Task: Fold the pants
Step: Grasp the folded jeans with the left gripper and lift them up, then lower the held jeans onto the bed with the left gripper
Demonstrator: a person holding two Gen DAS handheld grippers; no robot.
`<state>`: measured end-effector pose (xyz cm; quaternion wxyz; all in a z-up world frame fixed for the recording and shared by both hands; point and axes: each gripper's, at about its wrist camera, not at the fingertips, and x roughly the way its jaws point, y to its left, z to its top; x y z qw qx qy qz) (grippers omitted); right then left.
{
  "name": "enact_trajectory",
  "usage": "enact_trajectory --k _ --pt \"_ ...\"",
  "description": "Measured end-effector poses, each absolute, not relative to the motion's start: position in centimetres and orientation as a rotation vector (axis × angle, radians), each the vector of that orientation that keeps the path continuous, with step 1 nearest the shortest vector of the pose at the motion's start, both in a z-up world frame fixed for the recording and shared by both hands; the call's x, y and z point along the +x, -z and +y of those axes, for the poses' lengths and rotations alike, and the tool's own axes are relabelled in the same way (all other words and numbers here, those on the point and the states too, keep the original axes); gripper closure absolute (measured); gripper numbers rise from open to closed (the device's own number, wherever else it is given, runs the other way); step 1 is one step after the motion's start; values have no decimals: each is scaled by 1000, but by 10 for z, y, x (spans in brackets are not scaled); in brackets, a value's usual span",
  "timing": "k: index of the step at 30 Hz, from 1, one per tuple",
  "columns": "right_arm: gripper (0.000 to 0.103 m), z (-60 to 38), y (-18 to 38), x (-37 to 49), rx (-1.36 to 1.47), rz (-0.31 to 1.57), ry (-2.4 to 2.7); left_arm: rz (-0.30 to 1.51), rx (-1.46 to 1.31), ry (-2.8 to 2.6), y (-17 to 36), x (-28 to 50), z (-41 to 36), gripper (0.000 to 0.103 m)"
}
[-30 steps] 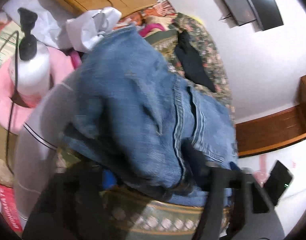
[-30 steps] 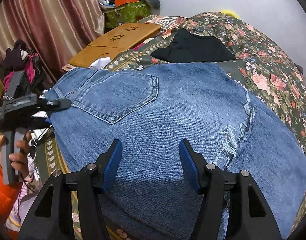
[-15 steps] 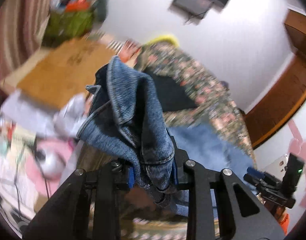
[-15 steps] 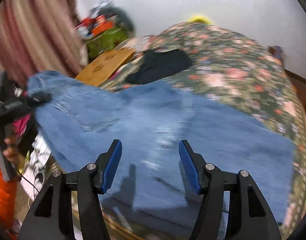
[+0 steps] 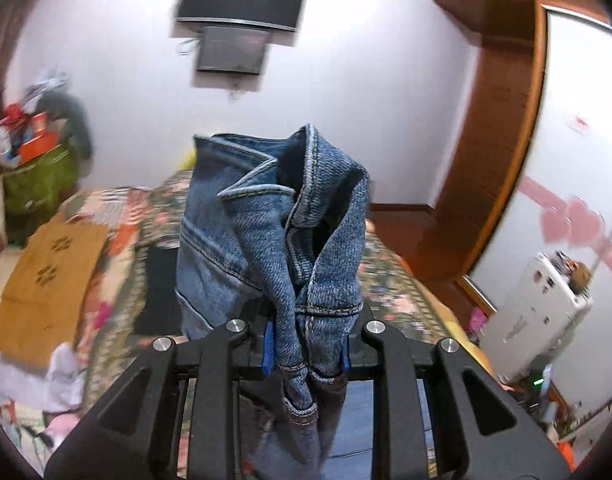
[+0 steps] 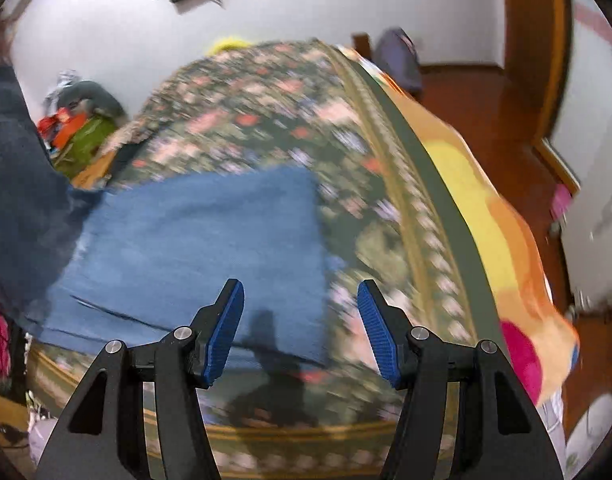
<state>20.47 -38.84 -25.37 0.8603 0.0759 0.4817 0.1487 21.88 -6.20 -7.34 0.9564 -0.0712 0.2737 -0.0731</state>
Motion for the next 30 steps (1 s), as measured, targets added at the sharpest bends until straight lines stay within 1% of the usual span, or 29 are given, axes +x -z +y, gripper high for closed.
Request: enact_trajectory --k 3,8,12,16,19,22,24,25,26,27,28,30 --pt "47 -397 278 204 193 1058 -336 577 -103 215 76 233 -104 80" --pt "47 -403 280 204 243 1043 -376 663 -65 343 98 254 -174 81" --pt "47 -407 285 204 272 1035 -396 781 -22 438 140 266 -227 81" --pt "47 -413 288 200 314 1032 -403 947 100 516 205 266 -278 81" --pt "47 -417 285 195 310 1019 -397 1018 171 523 235 261 -296 81" --pt "47 -428 280 187 307 1014 -371 1045 209 516 253 255 -301 80" --pt "47 -436 279 180 296 1024 -346 1048 209 519 254 252 -304 72" --pt "47 -439 279 177 292 1029 -339 1065 189 550 251 251 -302 61" --pt "47 -443 279 173 290 1033 -331 1089 173 584 248 250 -303 47" --pt "47 -445 278 169 289 1037 -324 1104 155 606 244 248 -301 40" --pt "47 -446 278 167 288 1041 -322 1098 141 611 239 245 -299 36" --pt "47 -447 274 159 284 1043 -321 1056 139 602 224 241 -289 36"
